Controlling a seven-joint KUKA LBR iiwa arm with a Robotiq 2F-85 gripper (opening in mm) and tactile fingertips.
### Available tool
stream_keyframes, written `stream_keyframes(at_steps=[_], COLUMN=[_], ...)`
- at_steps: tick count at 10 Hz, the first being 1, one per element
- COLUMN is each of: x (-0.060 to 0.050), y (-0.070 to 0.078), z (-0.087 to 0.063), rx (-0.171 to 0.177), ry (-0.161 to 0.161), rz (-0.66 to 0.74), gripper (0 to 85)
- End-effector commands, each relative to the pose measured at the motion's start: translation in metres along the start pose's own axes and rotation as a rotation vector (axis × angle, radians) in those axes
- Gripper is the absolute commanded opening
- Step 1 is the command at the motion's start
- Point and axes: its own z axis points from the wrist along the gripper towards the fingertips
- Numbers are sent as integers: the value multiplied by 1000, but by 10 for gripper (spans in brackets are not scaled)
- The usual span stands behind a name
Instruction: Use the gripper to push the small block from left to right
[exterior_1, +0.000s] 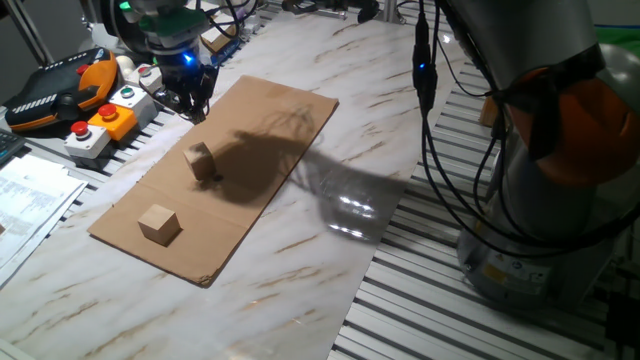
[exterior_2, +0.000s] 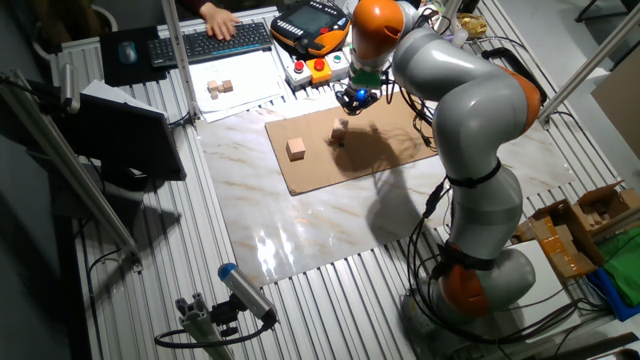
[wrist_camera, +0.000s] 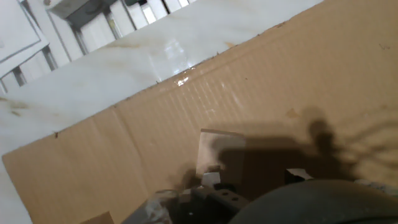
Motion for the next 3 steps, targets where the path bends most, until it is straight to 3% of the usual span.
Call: stream_keyframes(at_steps=[1, 3], x=[0, -1], y=[0, 1], z=[0, 0], rx=[0, 1], ry=[1, -5], rz=[1, 3], gripper=[7, 7])
